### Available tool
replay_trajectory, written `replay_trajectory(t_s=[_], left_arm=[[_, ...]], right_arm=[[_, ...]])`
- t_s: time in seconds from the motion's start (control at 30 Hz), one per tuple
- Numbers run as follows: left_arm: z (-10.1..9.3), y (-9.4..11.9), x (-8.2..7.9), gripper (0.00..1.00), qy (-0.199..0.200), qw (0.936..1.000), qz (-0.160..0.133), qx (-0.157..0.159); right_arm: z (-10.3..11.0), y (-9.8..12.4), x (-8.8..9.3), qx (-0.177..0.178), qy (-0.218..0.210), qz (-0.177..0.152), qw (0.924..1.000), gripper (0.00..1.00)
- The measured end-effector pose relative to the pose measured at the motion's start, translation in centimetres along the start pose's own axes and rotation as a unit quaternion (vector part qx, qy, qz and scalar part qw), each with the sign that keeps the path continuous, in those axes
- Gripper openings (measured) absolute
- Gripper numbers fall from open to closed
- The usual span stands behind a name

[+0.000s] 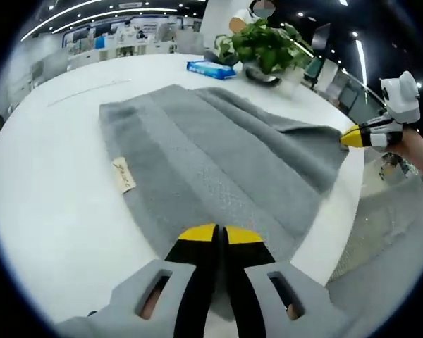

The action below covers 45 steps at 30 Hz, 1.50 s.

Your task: Open the folded towel by lifting each exposed corner and separating the folded layers until the towel lies flat within the target outline without major curled edges

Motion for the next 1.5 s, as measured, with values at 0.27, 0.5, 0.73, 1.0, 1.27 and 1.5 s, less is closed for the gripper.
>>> replay_trajectory(t_s=[0.27, 0.5, 0.73, 1.0, 1.27, 1.5], left_arm=[[0.6, 0.4, 0.0, 0.02, -0.026, 0.999, 0.01, -0.034], [1.4, 0.9, 0.0, 0.02, -0.056, 0.9962, 0.008, -0.066], [2.3, 1.5, 0.2, 0.02, -0.054, 0.9945, 0.004, -0.09], [3.8, 2.4, 0.4, 0.02, -0.084, 0.9882, 0.008, -0.128], [5.8, 2.8, -0.1, 0.01, -0.116, 0.9851, 0.039, -0.121], [9.3, 4.3, -0.4, 0.01, -0.147, 0.9776, 0.056, -0.14]], right_arm=[[-1.7, -0.2, 1.4, 0.015, -0.06, 0.003, 0.9981, 0.01], [-0.9, -0.8, 1.0, -0.003, -0.084, -0.025, 0.9961, 0.06], [0.3, -2.7, -1.6, -0.011, -0.028, -0.031, 0.9991, 0.08], [0.6, -4.4, -5.2, -0.038, -0.031, -0.046, 0.9978, 0.07], [1.5, -5.3, -8.2, -0.049, -0.022, -0.076, 0.9957, 0.06], [3.4, -7.1, -7.7, -0.068, -0.009, -0.06, 0.9958, 0.06]])
Point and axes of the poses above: the point that each gripper's makers call its tool centre point, and the gripper's own axes: y roughly backward along the fingers, z roughly to its left, x roughly out of its underside, the point moved 5 cm from there along y, roughly backward along the fingers, and after that the axes turned 5 degrees about x, right-handed, at the moved point
